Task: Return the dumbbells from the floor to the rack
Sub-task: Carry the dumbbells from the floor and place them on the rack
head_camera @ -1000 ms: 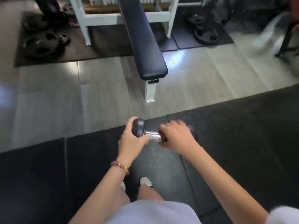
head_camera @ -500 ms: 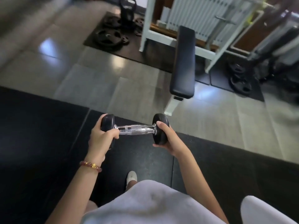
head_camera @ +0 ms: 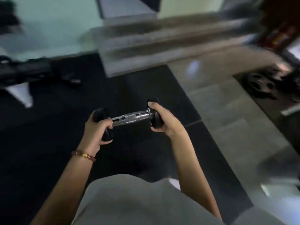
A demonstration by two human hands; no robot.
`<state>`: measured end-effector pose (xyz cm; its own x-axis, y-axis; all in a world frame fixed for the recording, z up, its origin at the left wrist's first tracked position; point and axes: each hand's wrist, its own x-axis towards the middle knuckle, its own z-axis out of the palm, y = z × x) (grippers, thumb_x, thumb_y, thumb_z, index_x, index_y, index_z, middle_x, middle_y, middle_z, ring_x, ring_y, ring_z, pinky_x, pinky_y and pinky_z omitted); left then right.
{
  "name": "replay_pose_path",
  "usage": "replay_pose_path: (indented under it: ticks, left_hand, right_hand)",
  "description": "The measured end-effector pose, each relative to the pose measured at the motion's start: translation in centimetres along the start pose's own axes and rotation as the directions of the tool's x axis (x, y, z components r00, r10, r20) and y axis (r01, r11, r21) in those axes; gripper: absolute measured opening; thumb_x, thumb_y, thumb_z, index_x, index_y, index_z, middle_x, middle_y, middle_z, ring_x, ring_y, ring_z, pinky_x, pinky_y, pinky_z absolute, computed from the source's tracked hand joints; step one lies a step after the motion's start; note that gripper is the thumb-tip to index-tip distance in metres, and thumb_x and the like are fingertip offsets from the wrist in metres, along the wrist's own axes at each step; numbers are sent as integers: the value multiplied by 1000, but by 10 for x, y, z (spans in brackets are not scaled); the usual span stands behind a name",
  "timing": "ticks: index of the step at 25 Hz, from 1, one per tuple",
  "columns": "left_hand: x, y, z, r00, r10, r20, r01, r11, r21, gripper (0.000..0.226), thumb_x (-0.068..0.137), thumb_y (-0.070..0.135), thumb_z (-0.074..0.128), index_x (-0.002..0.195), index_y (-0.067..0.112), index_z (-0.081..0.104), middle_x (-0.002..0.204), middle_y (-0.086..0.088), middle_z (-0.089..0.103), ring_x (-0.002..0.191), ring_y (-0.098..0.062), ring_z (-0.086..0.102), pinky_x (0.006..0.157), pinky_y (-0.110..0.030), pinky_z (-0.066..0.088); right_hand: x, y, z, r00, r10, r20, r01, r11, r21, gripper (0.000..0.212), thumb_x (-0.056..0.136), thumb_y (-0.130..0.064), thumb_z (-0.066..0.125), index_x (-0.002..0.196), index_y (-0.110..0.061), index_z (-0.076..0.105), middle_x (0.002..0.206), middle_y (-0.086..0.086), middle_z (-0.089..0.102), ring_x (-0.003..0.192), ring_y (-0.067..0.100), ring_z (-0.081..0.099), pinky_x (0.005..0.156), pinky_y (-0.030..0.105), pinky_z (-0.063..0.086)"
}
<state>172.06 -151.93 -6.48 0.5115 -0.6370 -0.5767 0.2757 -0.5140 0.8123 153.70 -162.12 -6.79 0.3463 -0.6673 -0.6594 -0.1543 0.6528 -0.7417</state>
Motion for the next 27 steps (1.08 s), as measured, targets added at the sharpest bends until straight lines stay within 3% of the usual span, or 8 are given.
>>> replay_pose_path:
  ticks: [3,6,12,15,19,23,27]
  left_hand:
    - [14,8,-113,984,-18,-178,-7,991,-135,42,76,-2,54,108,25,55,90,1,54,86,-20,53,67,-41,54]
    - [28,13,-197,957,-46,-286,-23,972,-235,43,78,-1,55,113,24,53,90,-1,53,83,-19,53,66,-42,54]
    - [85,42,-331,885,-132,-447,-50,926,-374,27,81,-3,52,88,23,50,82,-4,49,72,-20,50,66,-41,52]
    - [133,62,-389,842,-141,-520,-86,917,-389,28,81,-2,52,101,18,52,84,-6,50,73,-19,51,62,-39,51]
    - [191,94,-456,834,-175,-524,-93,890,-446,48,81,0,54,127,14,45,87,-6,50,74,-19,52,62,-42,52]
    - [253,124,-524,840,-189,-509,-89,877,-473,51,80,-1,53,128,13,45,84,-5,49,73,-19,51,61,-40,52]
    - [322,150,-588,869,-188,-457,-52,885,-464,49,80,2,55,125,17,45,100,-11,49,83,-25,52,61,-43,54]
  right_hand:
    - [26,-20,123,987,24,162,-2,991,-134,27,77,-45,71,83,-21,60,71,-3,59,67,13,58,67,32,52]
    - [54,-30,221,955,51,294,34,961,-276,28,77,-45,71,90,-22,60,79,-3,59,74,13,59,65,32,53]
    - [128,-60,399,863,104,494,143,888,-438,28,78,-38,72,99,-22,60,97,1,59,90,16,61,76,34,58]
    - [174,-80,479,835,152,530,157,856,-493,32,80,-30,71,107,-20,59,105,4,58,98,19,59,79,34,58]
    - [217,-117,572,822,171,543,199,807,-556,27,81,-17,66,106,-17,56,97,3,54,91,17,56,73,30,57]
    - [252,-146,654,845,151,513,199,802,-564,15,82,-13,63,93,-20,55,96,2,53,93,15,55,79,33,57]
    - [300,-166,725,871,129,474,187,806,-562,15,81,-11,63,94,-16,58,98,3,54,94,15,56,80,36,58]
